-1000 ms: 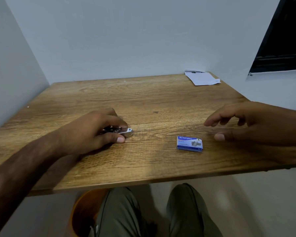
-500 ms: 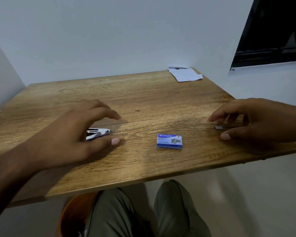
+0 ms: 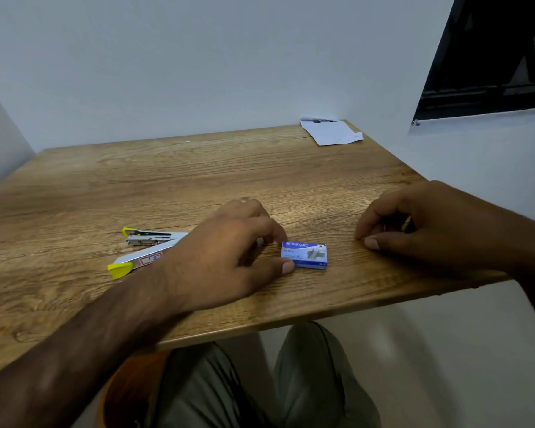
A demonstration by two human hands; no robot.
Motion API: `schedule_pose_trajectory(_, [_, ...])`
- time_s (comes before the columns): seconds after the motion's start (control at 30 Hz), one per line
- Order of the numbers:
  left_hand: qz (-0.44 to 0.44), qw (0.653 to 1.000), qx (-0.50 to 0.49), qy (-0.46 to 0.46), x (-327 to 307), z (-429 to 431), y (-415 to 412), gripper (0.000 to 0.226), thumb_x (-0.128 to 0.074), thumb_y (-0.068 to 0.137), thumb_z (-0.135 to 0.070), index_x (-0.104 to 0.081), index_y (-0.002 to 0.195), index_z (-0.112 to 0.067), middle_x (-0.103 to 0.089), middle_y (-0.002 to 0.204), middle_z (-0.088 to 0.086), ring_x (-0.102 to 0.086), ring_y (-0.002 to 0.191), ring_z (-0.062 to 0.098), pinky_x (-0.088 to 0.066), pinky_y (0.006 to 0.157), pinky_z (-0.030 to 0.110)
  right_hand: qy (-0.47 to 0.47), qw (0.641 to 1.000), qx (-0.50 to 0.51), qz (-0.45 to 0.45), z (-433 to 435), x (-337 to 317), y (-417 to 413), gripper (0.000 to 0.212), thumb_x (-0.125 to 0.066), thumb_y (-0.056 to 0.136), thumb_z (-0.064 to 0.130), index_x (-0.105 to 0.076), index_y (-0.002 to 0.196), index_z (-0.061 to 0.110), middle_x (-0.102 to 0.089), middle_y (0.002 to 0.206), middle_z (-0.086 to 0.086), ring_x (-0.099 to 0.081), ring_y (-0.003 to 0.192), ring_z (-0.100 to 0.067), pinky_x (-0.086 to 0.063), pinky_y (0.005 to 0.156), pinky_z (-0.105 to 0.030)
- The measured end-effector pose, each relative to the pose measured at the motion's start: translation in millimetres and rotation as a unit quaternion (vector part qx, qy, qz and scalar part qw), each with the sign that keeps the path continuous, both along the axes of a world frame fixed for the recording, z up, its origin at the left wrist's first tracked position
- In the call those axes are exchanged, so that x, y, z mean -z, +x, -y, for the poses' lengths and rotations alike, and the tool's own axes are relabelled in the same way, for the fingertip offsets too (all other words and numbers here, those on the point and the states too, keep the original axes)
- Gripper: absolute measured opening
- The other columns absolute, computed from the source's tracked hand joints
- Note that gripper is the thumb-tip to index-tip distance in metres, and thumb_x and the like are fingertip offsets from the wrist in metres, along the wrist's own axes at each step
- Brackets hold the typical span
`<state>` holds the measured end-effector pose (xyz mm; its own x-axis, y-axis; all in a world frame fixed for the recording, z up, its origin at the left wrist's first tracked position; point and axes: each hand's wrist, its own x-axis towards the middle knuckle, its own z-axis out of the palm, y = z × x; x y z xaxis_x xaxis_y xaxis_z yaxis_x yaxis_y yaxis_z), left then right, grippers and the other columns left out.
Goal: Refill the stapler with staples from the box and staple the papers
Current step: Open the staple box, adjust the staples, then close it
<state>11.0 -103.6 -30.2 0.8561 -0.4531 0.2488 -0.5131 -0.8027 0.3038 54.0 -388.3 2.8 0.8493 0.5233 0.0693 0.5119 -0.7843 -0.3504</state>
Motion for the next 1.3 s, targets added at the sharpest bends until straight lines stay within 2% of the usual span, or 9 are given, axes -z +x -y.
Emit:
schedule_pose_trajectory(0.2, [0.019,0.999,-0.020,-0.038,10,0,-2,0.039,-0.052,0.081,-0.067,-0.065,0.104,-0.038,-0.059,0.103,-0.015,-0.053,0.102,0.007,-0.049,0.090,0.039,0.029,0.999,-0.018,-0.035,-20,-1,-12,0.016,-0.066,0.078,0.050,-0.074,0.091,0.045,-0.067,0.089,0.020,-0.061,0.085,-0.002,-0.049,0.066,-0.024])
schedule_pose_trajectory(0.3, [0.032,0.997,-0.031,-0.055,14,1,-3,0.040,-0.053,0.080,-0.067,-0.067,0.102,-0.037,-0.059,0.101,-0.015,-0.054,0.100,0.008,-0.049,0.087,0.040,0.071,0.992,-0.013,-0.102,-34,4,-22,0.016,-0.068,0.079,0.049,-0.075,0.091,0.042,-0.071,0.080,0.014,-0.061,0.068,0.000,-0.043,0.057,-0.020])
schedule_pose_trajectory(0.43, [0.036,0.996,-0.048,-0.066,16,2,-3,0.045,-0.052,0.077,-0.070,-0.068,0.102,-0.037,-0.058,0.097,-0.017,-0.052,0.095,0.005,-0.048,0.083,0.033,0.221,0.946,0.076,-0.223,-44,9,-28,0.013,-0.069,0.085,0.038,-0.078,0.090,0.030,-0.064,0.054,-0.003,-0.044,0.041,-0.008,-0.032,0.041,-0.020])
schedule_pose_trajectory(0.57, [0.040,0.995,-0.056,-0.073,18,4,-3,0.042,-0.053,0.076,-0.069,-0.069,0.100,-0.038,-0.058,0.094,-0.017,-0.054,0.093,0.007,-0.049,0.081,0.033,0.267,0.907,0.105,-0.309,-48,5,-36,0.018,-0.062,0.092,0.033,-0.077,0.094,0.022,-0.061,0.049,-0.006,-0.035,0.029,-0.008,-0.023,0.038,-0.016])
schedule_pose_trajectory(0.7, [0.025,0.995,-0.057,-0.079,16,4,-4,0.042,-0.057,0.077,-0.068,-0.070,0.103,-0.038,-0.057,0.094,-0.019,-0.053,0.093,0.007,-0.047,0.078,0.031,0.249,0.912,0.136,-0.297,-55,6,-36,0.019,-0.063,0.094,0.032,-0.076,0.086,0.022,-0.063,0.050,-0.006,-0.039,0.029,-0.010,-0.029,0.034,-0.015])
schedule_pose_trajectory(0.8, [0.001,0.994,-0.061,-0.090,14,2,-5,0.045,-0.060,0.072,-0.068,-0.072,0.105,-0.040,-0.058,0.094,-0.018,-0.054,0.095,0.007,-0.047,0.078,0.030,0.224,0.919,0.162,-0.281,-59,6,-36,0.029,-0.066,0.091,0.037,-0.074,0.074,0.016,-0.062,0.050,-0.009,-0.042,0.030,-0.012,-0.033,0.034,-0.018])
schedule_pose_trajectory(1.03, [-0.020,0.990,-0.078,-0.112,12,-12,-12,0.046,-0.062,0.068,-0.073,-0.073,0.099,-0.041,-0.061,0.093,-0.018,-0.058,0.092,0.002,-0.049,0.077,0.027,0.188,0.925,0.179,-0.277,-62,2,-36,0.042,-0.065,0.092,0.041,-0.069,0.065,0.010,-0.056,0.042,-0.008,-0.042,0.029,-0.014,-0.036,0.034,-0.019])
schedule_pose_trajectory(1.17, [-0.012,0.991,-0.085,-0.105,10,-19,-19,0.034,-0.069,0.076,-0.064,-0.074,0.098,-0.039,-0.062,0.093,-0.017,-0.058,0.090,0.001,-0.046,0.074,0.023,0.190,0.926,0.174,-0.276,-63,1,-38,0.037,-0.066,0.091,0.040,-0.070,0.069,0.010,-0.058,0.042,-0.006,-0.043,0.027,-0.012,-0.037,0.033,-0.019])
schedule_pose_trajectory(1.3, [-0.018,0.991,-0.077,-0.105,9,-21,-23,0.030,-0.072,0.077,-0.060,-0.074,0.099,-0.040,-0.061,0.093,-0.017,-0.057,0.089,0.000,-0.044,0.073,0.022,0.207,0.933,0.183,-0.229,-58,-4,-42,0.022,-0.068,0.084,0.047,-0.070,0.085,0.025,-0.060,0.043,-0.005,-0.044,0.027,-0.012,-0.038,0.034,-0.020])
